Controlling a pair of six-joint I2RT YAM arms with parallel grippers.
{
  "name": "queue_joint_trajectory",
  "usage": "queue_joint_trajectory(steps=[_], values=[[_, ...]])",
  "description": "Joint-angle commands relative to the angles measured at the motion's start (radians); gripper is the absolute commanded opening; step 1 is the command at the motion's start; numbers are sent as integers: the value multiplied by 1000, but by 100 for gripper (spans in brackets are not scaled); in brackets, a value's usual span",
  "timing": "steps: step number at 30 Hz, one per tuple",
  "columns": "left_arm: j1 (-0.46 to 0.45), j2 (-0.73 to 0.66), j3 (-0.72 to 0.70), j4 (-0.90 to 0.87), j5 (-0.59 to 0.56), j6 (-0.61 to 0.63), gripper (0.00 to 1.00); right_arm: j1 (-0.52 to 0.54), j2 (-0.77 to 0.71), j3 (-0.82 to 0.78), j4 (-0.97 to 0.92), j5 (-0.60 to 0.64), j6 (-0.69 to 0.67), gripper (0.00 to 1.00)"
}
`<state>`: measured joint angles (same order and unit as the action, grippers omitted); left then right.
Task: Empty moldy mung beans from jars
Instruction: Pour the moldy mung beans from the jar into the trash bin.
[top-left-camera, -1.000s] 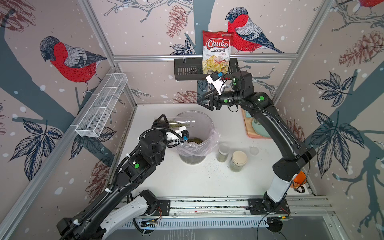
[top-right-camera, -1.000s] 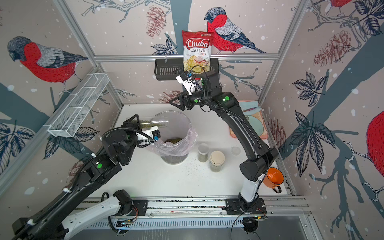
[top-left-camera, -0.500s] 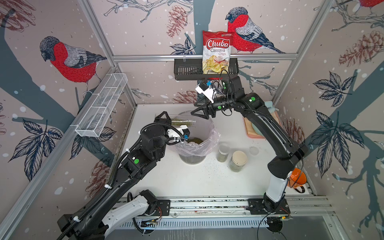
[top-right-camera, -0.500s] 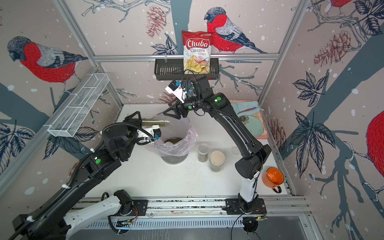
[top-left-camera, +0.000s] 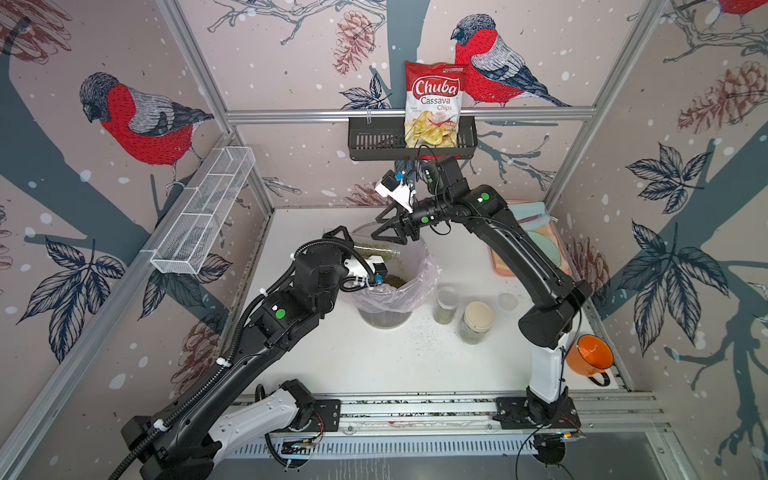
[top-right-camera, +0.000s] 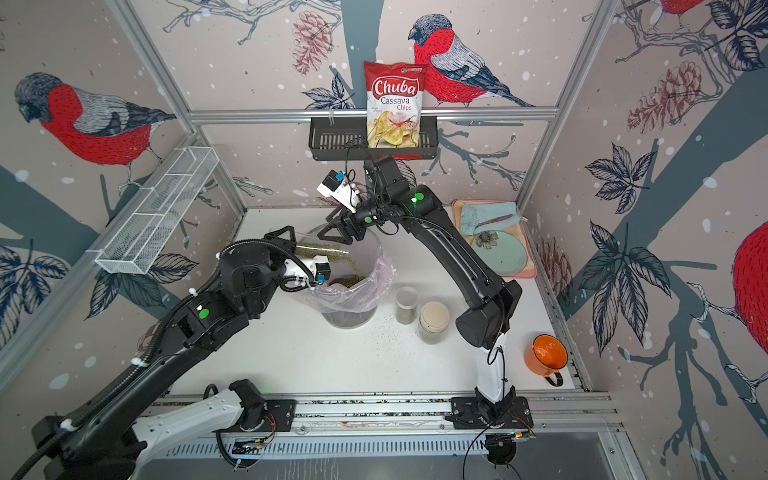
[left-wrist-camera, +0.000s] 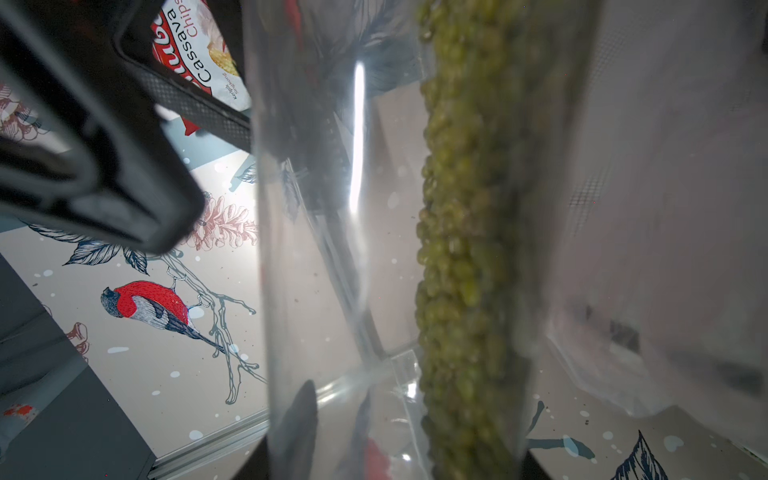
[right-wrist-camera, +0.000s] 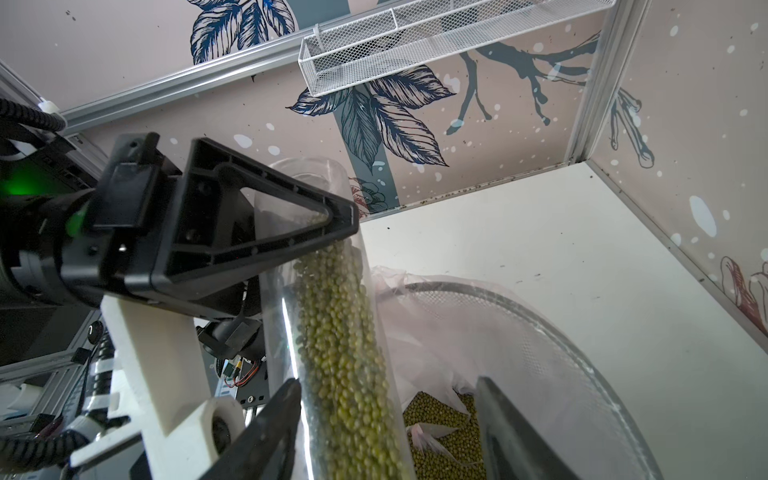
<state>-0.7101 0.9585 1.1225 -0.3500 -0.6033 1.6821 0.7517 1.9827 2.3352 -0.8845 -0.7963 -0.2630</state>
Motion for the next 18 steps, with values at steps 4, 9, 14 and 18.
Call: queue_joint_trajectory(steps=[4,9,14,18], values=[[-1,3,5,20,0,17,40,22,-3,-6,-43,-6,-41,65],[0,-4,-4,10,1,14,40,42,-32,-67,-60,32,-79,65],[-2,-12,-10,9,4,11,40,54,-45,-88,-74,55,-101,65],[-3,-15,-10,9,2,12,39,67,-41,-81,-86,64,-113,65]])
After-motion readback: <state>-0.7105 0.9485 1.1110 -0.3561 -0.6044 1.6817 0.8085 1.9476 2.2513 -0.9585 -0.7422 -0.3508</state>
